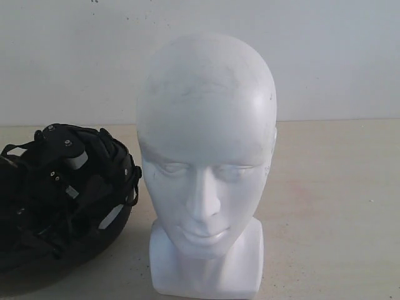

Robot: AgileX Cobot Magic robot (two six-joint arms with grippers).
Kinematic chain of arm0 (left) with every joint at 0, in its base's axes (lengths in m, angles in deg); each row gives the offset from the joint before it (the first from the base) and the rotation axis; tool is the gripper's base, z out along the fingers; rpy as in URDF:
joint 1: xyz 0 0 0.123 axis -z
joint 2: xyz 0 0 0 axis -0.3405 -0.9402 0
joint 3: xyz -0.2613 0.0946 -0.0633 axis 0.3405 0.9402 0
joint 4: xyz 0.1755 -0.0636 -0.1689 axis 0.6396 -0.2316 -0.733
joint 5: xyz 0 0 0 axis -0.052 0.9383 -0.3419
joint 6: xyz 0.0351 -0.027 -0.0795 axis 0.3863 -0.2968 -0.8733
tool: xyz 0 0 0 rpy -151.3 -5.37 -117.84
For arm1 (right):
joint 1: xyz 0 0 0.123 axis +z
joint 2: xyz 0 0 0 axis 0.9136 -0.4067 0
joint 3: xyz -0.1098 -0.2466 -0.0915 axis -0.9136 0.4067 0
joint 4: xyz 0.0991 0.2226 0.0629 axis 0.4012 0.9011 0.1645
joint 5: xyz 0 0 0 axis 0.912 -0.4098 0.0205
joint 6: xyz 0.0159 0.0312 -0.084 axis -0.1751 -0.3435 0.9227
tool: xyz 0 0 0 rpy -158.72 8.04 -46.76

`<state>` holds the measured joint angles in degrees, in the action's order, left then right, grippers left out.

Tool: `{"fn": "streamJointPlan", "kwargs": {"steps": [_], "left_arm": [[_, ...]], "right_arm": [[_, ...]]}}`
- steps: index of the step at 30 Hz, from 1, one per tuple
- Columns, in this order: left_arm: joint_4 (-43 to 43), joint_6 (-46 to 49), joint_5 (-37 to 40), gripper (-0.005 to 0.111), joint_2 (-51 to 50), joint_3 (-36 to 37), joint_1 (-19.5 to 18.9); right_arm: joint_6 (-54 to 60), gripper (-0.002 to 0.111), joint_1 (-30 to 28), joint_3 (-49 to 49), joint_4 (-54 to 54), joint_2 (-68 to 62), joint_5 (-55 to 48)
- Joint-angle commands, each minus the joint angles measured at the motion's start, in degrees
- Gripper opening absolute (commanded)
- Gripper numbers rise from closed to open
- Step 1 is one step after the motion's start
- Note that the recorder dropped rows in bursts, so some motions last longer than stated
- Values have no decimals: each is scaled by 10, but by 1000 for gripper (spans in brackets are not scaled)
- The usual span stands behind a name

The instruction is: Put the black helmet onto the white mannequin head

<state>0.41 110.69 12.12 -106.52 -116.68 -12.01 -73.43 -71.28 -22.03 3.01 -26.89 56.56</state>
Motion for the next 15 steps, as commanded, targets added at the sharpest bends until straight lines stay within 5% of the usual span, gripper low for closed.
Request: {"fn": "streamJointPlan", "kwargs": {"steps": [1,11,15], "left_arm": [[-5,0,7,83,-30,-2,2],[-6,0,-15,76,-65,-2,2],[-7,0,-18,53,-66,-2,2]], "right_arm": [[2,0,-4,0,0,4,4],[2,0,-4,0,0,4,4],[2,0,-4,0,0,4,4]]}}
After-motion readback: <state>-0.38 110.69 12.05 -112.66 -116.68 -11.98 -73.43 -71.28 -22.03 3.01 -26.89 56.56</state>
